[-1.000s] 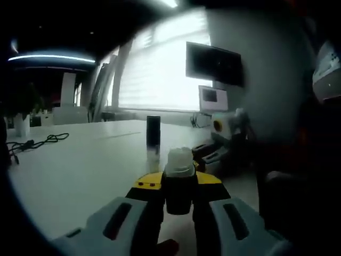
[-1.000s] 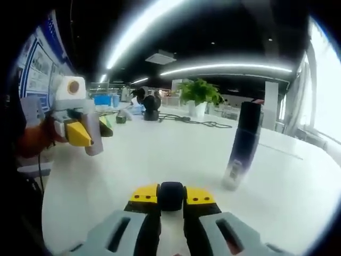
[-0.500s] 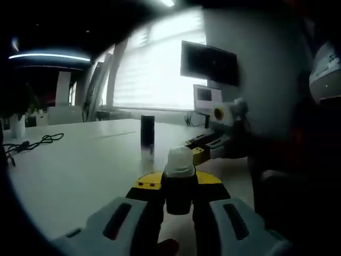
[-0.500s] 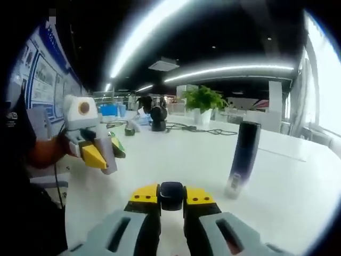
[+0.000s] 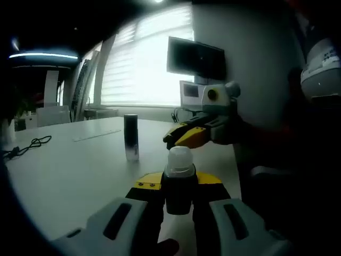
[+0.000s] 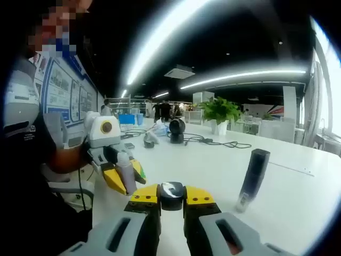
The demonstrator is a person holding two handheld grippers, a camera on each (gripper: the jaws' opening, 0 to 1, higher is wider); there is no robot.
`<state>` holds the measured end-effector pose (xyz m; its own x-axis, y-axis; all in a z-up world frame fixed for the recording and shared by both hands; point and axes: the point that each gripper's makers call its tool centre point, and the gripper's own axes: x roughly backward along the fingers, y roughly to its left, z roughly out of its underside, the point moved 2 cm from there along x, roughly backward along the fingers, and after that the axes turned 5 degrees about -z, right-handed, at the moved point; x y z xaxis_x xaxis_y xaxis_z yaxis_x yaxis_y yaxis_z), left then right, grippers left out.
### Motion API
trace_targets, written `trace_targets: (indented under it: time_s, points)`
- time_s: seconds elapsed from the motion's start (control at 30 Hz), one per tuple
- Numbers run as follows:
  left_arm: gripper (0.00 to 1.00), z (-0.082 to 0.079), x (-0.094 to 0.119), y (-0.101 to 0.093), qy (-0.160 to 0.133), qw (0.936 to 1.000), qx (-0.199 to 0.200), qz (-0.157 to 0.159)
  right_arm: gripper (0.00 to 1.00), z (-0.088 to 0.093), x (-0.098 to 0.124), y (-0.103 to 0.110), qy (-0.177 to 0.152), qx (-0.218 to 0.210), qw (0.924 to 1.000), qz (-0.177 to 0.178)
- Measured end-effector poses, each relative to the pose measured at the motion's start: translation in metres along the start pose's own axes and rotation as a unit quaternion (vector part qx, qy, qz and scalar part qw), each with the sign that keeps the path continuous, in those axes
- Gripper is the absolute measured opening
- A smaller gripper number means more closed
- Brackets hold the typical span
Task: Pick up cosmetic bottle twist off cap place on table pick up cap screw tight cap place on table
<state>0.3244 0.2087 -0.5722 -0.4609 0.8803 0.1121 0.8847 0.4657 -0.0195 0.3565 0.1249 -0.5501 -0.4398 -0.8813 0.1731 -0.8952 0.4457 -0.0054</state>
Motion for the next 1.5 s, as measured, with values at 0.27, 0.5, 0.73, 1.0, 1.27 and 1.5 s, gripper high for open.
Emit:
trace_targets:
  time_s: [0.27,0.5,0.73,1.0,1.27,1.5]
  points:
    - [0.10,-0.005,0.000,-0.009,0.000,0.9998,-0.007,0.021,0.11,-0.024,0.006,0.013,-0.012,0.001,0.9993,-0.035]
    - [0.10,-0.005,-0.002,-0.017,0.006,0.9991,-0.014,0.039,0.11,-0.039,0.006,0.032,-0.015,0.001,0.9965,-0.082]
    - [0.10,-0.008,-0.001,-0.026,0.010,0.9977,-0.021,0.063,0.11,-0.048,0.003,0.047,-0.015,-0.009,0.9905,-0.136]
    - [0.10,-0.011,0.001,-0.035,0.011,0.9963,-0.029,0.080,0.11,-0.053,0.000,0.062,-0.007,-0.008,0.9845,-0.175]
    - [0.10,-0.013,0.002,-0.042,0.008,0.9939,-0.039,0.102,0.11,-0.060,-0.008,0.080,-0.001,-0.001,0.9765,-0.215]
    - [0.10,-0.014,0.004,-0.047,0.010,0.9922,-0.044,0.116,0.11,-0.058,-0.016,0.093,0.020,0.015,0.9702,-0.241]
